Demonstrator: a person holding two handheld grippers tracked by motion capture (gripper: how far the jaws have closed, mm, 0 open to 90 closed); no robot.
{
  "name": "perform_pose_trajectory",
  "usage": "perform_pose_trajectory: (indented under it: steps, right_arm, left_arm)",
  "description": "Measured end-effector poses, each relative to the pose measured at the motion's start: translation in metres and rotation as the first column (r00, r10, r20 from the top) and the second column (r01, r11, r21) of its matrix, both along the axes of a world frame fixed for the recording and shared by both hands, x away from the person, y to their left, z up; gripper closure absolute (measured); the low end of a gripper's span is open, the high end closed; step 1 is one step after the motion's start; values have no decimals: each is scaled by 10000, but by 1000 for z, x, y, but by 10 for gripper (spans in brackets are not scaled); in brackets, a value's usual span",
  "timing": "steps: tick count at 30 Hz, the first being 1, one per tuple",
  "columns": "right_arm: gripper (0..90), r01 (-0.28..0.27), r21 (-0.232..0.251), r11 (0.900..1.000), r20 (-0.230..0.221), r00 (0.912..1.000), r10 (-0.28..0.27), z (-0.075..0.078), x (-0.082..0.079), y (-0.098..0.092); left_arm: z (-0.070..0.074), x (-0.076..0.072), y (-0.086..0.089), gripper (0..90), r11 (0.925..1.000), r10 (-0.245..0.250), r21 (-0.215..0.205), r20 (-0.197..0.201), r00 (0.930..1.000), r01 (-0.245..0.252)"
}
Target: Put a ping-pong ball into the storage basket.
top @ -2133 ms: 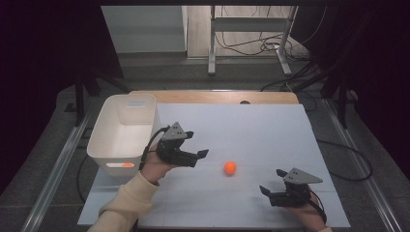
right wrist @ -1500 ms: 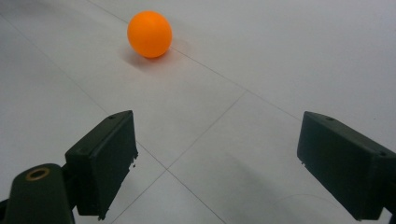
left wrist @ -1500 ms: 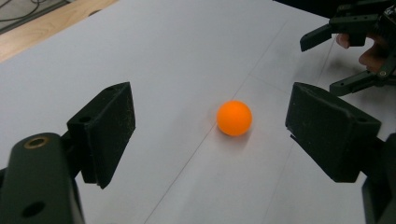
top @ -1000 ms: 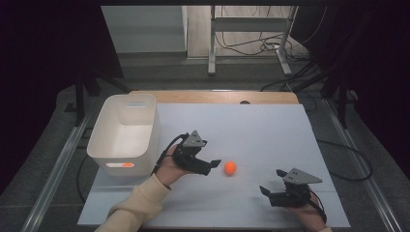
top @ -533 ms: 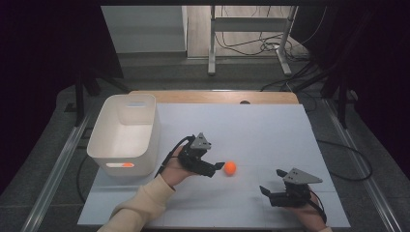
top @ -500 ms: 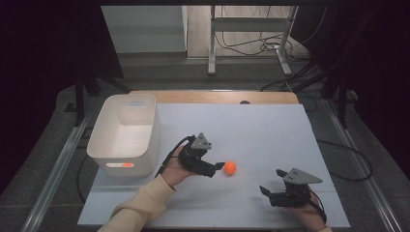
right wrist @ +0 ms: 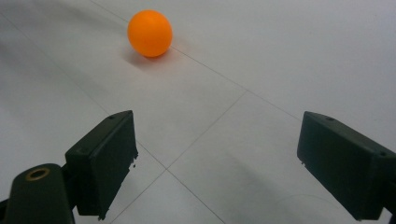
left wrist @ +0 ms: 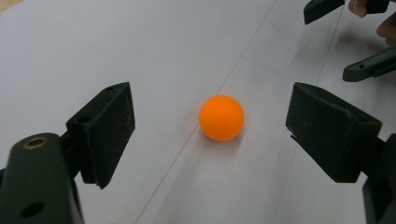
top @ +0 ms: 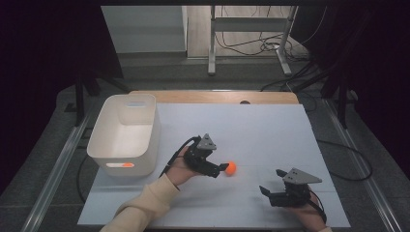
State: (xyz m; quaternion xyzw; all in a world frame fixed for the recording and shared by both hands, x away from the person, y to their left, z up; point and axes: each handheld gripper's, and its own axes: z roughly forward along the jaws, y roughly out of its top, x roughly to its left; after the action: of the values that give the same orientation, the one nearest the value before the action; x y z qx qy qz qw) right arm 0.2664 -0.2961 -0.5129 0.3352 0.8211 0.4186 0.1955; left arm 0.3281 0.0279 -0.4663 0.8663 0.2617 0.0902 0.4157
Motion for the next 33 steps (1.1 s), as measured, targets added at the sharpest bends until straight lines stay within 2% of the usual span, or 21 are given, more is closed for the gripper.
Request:
perform_pose_trajectory:
  steps: [10,12,16,24,27,33]
  right_arm:
    - [123,-2,6,10000,-7,10000,2,0,0,0]
    - [123,-5,6,10000,-16,10000,5,0,0,0]
    - [123,46,2,10000,-2,10000,-46,0,0,0]
    - [123,75,24,10000,-8,10000,-75,0,0,0]
    - [123,81,8,10000,-26,10000,-81,0,0,0]
    - [123,105,-3,9999,-29,9999,-105,0,0,-1]
  left_arm:
    - [-7,4,-16,167,9995,-247,182,-220,9995,251]
    - [-9,4,-21,166,9981,-472,398,-209,9987,480]
    - [-10,4,-25,166,9968,-610,509,-253,9978,623]
    - [-15,9,-34,165,9960,-704,521,-409,9967,725]
    - [-17,10,-38,164,9940,-861,639,-500,9950,892]
    - [-23,13,-42,162,9928,-855,777,-667,9941,906]
